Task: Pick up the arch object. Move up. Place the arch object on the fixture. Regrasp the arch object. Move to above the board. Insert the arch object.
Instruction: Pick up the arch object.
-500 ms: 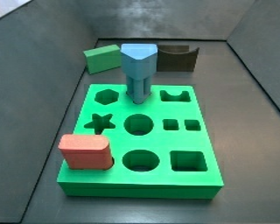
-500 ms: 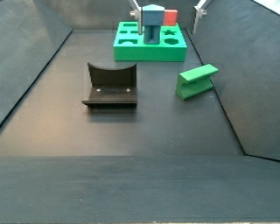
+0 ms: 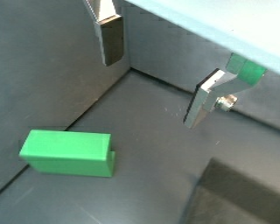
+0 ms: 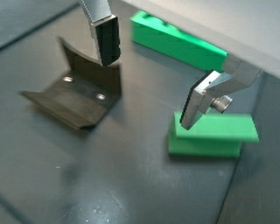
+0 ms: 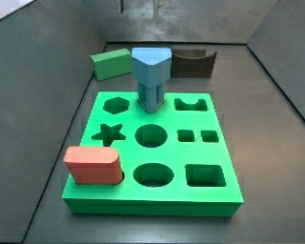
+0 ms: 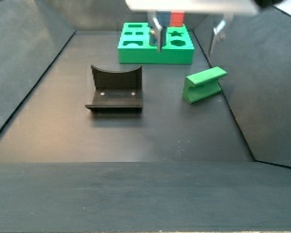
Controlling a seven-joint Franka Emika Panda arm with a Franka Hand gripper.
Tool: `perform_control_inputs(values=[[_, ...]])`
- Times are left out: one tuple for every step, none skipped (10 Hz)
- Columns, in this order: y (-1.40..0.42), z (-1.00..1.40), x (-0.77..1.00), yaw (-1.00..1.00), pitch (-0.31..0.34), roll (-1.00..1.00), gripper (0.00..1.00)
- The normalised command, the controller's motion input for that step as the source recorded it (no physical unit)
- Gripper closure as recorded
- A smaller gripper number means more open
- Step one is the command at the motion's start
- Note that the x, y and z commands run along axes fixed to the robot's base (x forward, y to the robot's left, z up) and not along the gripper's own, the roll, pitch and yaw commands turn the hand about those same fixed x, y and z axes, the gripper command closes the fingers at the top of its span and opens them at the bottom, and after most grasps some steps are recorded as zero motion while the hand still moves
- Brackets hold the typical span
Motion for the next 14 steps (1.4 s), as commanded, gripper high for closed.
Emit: perform_control_inputs(values=[[-0.05, -0.84, -0.41, -0.72, -0.117, -0.11, 0.0], [-0.11, -0.86, -0.49, -0.63, -0.129, -0.12, 0.0], [-0.11, -0.86, -0.47, -0.63, -0.12, -0.13, 0.0], [-0.12, -0.85, -0.47, -0.61, -0.1, -0.15, 0.0], [-0.13, -0.85, -0.47, -0.6, -0.096, -0.16, 0.0], [-0.19, -0.81, -0.4, -0.6, -0.097, -0.18, 0.0], [-0.35, -0.57, -0.25, -0.6, -0.171, -0.2, 0.0], [-0.37, -0.29, -0.09, -0.6, -0.24, -0.2, 0.0], [-0.27, -0.11, -0.02, -0.62, -0.204, -0.27, 0.0], [-0.24, -0.07, -0.01, -0.62, -0.193, -0.3, 0.0], [-0.24, -0.12, -0.02, -0.63, -0.184, -0.29, 0.0], [-0.16, -0.33, -0.08, -0.71, -0.1, -0.24, 0.0], [-0.14, -0.39, -0.09, -0.71, -0.061, -0.24, 0.0], [-0.05, -0.58, 0.0, -0.61, 0.0, -0.24, 0.0]])
